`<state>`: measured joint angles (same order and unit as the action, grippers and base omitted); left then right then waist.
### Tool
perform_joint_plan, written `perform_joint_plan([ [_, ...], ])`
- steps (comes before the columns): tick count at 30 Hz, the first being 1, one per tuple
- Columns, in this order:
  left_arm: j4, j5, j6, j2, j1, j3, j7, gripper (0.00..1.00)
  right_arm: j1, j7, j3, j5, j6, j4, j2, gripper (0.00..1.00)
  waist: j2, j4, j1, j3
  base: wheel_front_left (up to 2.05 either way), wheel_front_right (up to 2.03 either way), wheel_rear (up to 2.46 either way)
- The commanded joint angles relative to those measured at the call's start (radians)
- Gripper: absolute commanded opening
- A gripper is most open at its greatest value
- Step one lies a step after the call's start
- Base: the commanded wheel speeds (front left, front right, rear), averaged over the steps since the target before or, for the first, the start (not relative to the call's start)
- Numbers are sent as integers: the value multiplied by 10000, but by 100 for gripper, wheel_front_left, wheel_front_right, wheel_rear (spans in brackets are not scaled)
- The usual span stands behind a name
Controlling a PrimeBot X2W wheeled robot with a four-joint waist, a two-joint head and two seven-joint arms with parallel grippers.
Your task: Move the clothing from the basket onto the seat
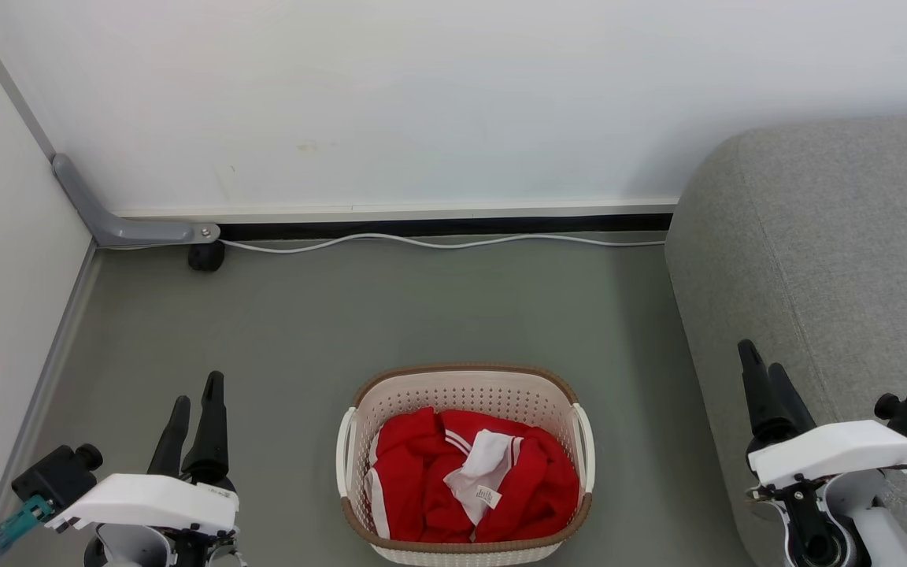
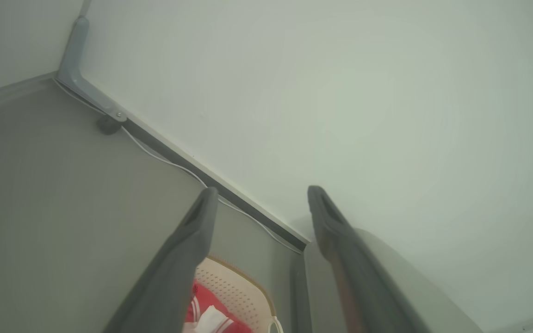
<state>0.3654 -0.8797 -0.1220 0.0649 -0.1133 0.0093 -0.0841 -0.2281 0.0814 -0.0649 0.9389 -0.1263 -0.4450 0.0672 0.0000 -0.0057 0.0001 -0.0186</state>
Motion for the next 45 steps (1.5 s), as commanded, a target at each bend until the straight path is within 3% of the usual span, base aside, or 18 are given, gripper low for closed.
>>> perform_joint_plan([
  [1,-214,404,-47,227,-685,108,-152,100,-547,184,-179,-374,-37,134,134,100,0,-5,-1,-4,0,0,0],
  [45,504,5792,-78,499,-1426,-16,-1417,100,-1897,1445,-1033,-5496,-43,-937,200,100,0,-100,0,-2,0,0,0],
])
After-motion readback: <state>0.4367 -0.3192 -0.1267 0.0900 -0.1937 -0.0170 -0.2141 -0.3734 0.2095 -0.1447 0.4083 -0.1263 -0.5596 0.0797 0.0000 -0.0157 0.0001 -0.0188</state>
